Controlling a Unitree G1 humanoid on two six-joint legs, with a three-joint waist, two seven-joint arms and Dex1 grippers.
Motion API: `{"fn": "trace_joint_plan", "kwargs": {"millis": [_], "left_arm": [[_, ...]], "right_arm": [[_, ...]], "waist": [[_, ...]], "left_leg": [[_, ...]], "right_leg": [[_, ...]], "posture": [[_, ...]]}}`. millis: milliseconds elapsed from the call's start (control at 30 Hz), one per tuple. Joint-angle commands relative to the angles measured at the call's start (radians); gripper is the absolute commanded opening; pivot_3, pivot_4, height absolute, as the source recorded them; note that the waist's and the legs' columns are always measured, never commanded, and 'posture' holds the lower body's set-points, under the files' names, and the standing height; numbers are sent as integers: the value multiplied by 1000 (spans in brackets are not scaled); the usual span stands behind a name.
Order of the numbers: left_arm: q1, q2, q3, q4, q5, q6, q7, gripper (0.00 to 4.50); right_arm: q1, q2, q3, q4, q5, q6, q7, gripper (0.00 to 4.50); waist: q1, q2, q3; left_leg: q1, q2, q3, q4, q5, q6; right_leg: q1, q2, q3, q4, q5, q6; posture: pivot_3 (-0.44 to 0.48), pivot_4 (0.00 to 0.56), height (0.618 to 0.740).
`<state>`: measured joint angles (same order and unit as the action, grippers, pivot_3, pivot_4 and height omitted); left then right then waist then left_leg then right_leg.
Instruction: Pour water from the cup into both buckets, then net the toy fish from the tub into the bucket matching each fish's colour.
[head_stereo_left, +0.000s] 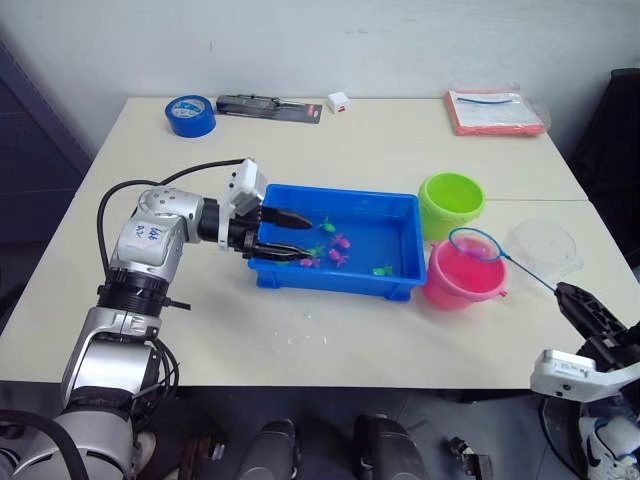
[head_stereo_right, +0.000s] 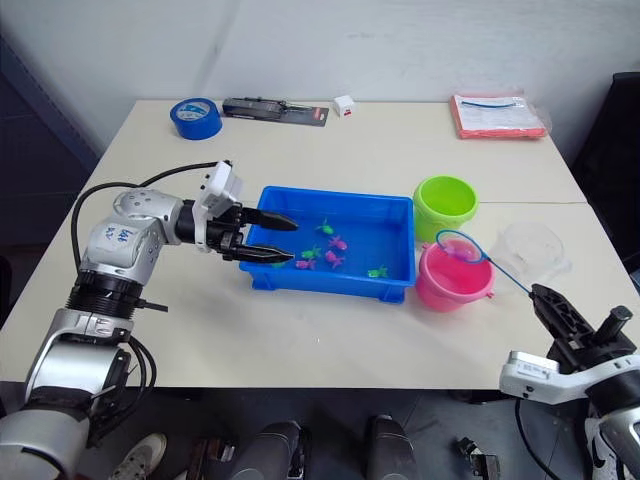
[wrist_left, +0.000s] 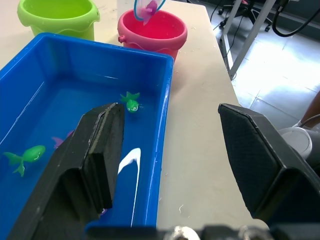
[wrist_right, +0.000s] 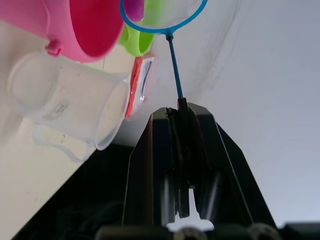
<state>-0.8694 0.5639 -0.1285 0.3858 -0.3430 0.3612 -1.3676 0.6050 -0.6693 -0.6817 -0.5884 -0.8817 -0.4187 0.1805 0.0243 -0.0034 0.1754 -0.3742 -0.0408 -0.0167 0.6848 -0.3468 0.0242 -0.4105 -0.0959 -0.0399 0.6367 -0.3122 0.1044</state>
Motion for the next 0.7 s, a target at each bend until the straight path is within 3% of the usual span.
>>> {"fn": "trace_joint_plan", "kwargs": {"millis": [33,467,600,700], "left_arm": [[1,7,23,-47,-10,1,3,3263],[14,18,31,-65,-13,7,12,3263],[13,24,32,-61,-15,13,5,3263],[8,42,41,-48,-23,30,-8,3263]], "right_arm": [[22,6,-42,1,-60,-29,-67,798],[31,24,-22,10,-181,-28,-176,798],[-3,4,-23,9,-66,-36,-148,798],[-94,-90,-21,7,121,-15,-28,798]], "waist": [[0,0,0],[0,0,0],[-2,0,0],[-8,0,0]], "left_leg": [[0,0,0,0,0,0],[1,0,1,-1,0,0],[1,0,1,-1,0,0],[2,0,2,-1,0,0]], "right_leg": [[0,0,0,0,0,0],[0,1,2,0,0,0],[0,1,3,0,0,0],[0,1,3,0,0,0]], "posture": [[0,150,737],[0,150,737],[0,150,737],[0,150,737]]}}
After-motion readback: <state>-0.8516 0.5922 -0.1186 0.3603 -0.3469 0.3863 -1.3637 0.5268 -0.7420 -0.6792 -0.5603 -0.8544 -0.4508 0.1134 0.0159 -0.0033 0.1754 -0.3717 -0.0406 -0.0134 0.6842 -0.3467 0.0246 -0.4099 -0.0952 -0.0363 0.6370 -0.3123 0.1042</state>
